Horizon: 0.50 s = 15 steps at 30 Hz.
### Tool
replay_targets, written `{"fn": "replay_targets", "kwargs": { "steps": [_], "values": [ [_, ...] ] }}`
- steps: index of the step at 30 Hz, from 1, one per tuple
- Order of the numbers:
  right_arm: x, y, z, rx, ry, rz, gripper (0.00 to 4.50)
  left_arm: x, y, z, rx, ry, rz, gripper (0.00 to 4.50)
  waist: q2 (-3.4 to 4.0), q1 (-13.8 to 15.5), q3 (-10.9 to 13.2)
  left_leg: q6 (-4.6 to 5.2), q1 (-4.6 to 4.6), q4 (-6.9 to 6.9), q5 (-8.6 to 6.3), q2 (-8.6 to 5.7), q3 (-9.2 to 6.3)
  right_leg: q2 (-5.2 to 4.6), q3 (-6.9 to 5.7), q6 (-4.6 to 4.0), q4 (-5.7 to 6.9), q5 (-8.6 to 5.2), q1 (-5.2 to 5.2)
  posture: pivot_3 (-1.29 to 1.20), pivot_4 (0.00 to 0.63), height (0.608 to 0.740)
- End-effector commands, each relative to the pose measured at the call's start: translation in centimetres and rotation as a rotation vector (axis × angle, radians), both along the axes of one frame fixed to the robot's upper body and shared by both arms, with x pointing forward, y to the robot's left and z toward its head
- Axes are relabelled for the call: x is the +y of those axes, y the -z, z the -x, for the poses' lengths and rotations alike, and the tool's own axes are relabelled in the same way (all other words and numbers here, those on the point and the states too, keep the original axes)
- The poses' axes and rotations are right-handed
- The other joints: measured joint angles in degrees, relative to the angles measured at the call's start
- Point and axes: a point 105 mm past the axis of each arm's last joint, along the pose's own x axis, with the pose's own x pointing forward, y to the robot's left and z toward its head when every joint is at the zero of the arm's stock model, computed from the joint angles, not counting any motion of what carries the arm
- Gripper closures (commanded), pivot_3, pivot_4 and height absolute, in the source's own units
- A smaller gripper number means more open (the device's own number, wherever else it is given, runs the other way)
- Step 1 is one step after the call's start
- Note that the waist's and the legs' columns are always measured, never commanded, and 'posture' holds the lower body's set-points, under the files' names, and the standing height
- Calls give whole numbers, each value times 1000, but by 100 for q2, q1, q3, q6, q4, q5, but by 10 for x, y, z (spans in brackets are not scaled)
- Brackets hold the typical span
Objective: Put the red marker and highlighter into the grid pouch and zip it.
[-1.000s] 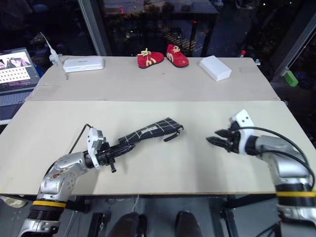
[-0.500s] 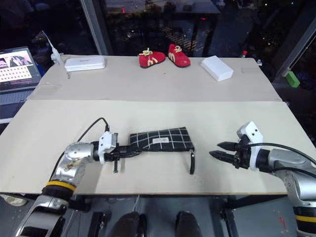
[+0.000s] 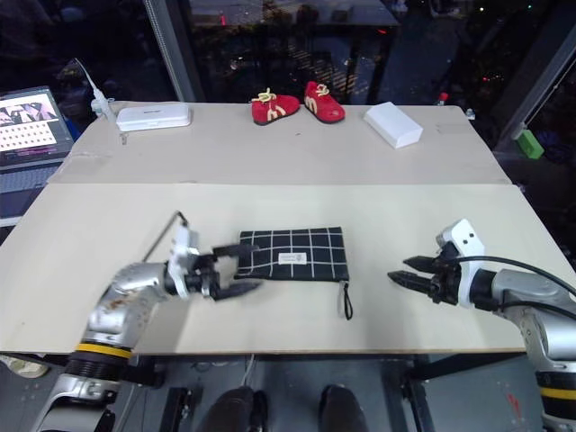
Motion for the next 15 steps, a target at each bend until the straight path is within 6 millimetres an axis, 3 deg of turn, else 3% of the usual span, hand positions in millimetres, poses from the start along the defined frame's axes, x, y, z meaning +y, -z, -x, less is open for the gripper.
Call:
{"fn": "replay_targets", "kwargs": {
  "steps": [1, 6, 9, 15],
  "values": [
    [-7, -14, -10, -94, 28, -20, 1669, 25, -2, -3, 107, -197, 44, 142, 0, -28, 0, 0, 2, -1, 0, -4, 3, 4, 3, 0, -2, 0, 0, 0, 150, 740],
    [-9, -9, -24, -118, 76, -97, 1669, 75, 12, 3, 168, -475, 56, 142, -1, -45, 1, 0, -3, -3, 0, -3, 6, 7, 6, -1, 1, 0, -7, 0, 150, 740],
    [-8, 9, -34, -90, 102, -97, 1669, 104, 19, 10, 205, -627, 105, 142, -1, -42, 0, 0, 1, -3, 0, -4, 6, 5, 5, -4, 0, 2, -3, 0, 150, 740],
    [-3, 15, -45, -95, 115, -97, 1669, 112, 19, 8, 210, -700, 129, 142, 0, 27, 0, -6, 0, -3, 3, -11, 6, 2, 6, -7, 0, 3, -2, 0, 150, 740]
  ]
}}
